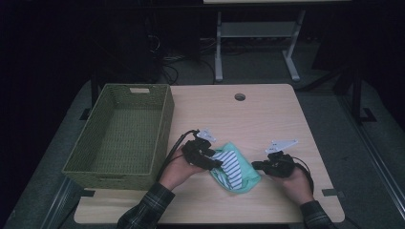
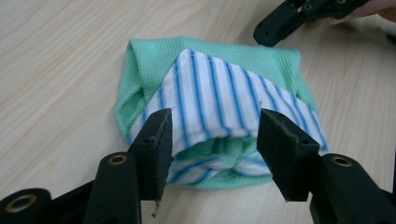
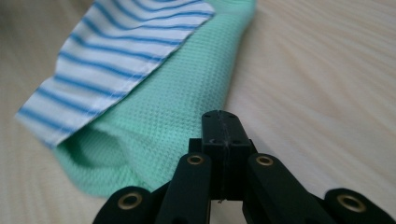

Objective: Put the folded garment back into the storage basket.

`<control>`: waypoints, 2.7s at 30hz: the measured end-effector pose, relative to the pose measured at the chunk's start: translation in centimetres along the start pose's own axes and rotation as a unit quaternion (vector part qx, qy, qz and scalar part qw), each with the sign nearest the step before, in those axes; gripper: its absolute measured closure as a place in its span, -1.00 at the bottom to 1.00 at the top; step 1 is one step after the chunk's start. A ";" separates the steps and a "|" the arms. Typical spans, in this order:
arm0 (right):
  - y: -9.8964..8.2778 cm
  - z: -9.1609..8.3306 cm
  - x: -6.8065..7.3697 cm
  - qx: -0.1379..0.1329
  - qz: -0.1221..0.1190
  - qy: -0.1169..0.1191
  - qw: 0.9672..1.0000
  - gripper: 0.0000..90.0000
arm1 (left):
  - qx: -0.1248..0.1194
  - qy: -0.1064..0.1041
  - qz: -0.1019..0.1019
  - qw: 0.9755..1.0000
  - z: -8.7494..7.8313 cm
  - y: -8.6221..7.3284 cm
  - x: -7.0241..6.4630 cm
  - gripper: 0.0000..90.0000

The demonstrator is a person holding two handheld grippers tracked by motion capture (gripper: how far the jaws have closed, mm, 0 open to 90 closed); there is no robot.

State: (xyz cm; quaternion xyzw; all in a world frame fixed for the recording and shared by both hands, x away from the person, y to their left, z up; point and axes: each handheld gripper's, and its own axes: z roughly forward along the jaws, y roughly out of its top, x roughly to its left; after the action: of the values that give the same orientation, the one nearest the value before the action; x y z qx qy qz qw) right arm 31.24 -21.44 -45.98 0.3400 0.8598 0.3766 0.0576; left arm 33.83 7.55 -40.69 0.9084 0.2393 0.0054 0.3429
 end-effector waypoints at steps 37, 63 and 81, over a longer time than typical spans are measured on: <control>-2.6 -1.8 -5.1 -0.040 0.072 -0.139 0.987 -0.59 | 0.098 -0.003 0.080 0.992 4.2 -1.8 -1.5 -0.51; -2.9 -0.8 -5.9 -0.030 0.079 -0.166 0.982 -0.81 | 0.095 0.031 0.099 0.990 3.9 -1.8 -1.0 0.49; -2.8 -0.7 -5.9 -0.028 0.083 -0.167 0.982 -0.83 | 0.067 0.002 0.038 0.997 2.9 -1.6 0.1 0.65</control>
State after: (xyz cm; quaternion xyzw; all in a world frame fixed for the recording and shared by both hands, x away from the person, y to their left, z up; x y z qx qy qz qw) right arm 33.98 -26.90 -48.32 0.4665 0.7962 0.3414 0.1787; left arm 33.77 6.81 -43.91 0.9376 0.2053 0.0044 0.2807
